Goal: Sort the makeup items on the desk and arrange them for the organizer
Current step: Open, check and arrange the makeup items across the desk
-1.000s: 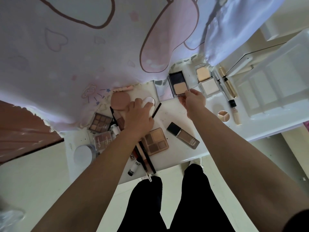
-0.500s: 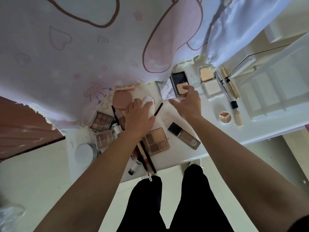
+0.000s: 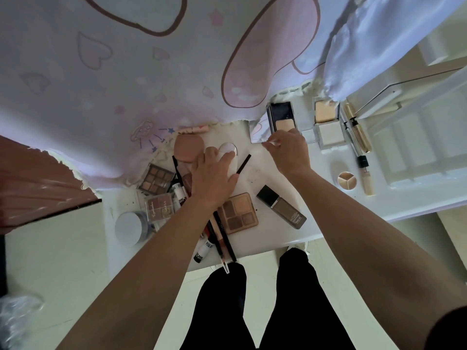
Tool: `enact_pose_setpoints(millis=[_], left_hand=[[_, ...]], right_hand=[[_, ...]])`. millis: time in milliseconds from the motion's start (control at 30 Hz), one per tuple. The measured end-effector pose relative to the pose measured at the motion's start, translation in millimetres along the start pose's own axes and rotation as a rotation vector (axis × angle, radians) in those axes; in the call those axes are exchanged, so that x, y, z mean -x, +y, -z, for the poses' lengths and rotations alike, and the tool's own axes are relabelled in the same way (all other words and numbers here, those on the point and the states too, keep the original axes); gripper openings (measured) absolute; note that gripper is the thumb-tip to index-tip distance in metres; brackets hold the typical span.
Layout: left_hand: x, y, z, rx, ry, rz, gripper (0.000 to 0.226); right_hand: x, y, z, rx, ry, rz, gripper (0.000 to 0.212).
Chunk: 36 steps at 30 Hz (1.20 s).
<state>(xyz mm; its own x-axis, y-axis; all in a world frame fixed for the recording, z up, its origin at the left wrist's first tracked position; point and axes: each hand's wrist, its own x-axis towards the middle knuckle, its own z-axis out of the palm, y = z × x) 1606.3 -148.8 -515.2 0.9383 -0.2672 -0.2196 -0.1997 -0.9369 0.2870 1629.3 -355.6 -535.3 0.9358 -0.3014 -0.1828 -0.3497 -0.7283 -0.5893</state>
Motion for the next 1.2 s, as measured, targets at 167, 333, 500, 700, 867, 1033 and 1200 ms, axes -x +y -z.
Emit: enact_pose_setpoints(millis=[167, 333, 500, 700, 867, 1033, 1200], left_hand=[[0, 3, -1, -0.04, 0.001, 0.003, 0.055], [0, 4, 1, 0.008, 0.007, 0.015, 0.056], [-2, 1, -2, 0.251, 0.042, 0.168, 0.068], [0, 0, 4, 0.496, 0.126, 0.307, 0.07], [11, -7, 21, 0.806, 0.31, 0.512, 0.062], [30, -16, 28, 0.977, 0.35, 0.572, 0.056], [42, -15, 25, 1.033, 0.198, 0.499, 0.062]], right_hand=[[3, 6, 9, 0.091, -0.056, 0.054, 0.025], [9, 12, 20, 0.137, -0.1, 0.074, 0.025], [23, 11, 25, 0.159, -0.142, 0.149, 0.027], [39, 3, 14, 0.142, -0.314, 0.285, 0.038], [38, -7, -1, 0.221, -0.396, 0.37, 0.049], [40, -10, -9, 0.186, -0.431, 0.385, 0.029], [41, -5, -2, 0.114, -0.468, 0.325, 0.023]])
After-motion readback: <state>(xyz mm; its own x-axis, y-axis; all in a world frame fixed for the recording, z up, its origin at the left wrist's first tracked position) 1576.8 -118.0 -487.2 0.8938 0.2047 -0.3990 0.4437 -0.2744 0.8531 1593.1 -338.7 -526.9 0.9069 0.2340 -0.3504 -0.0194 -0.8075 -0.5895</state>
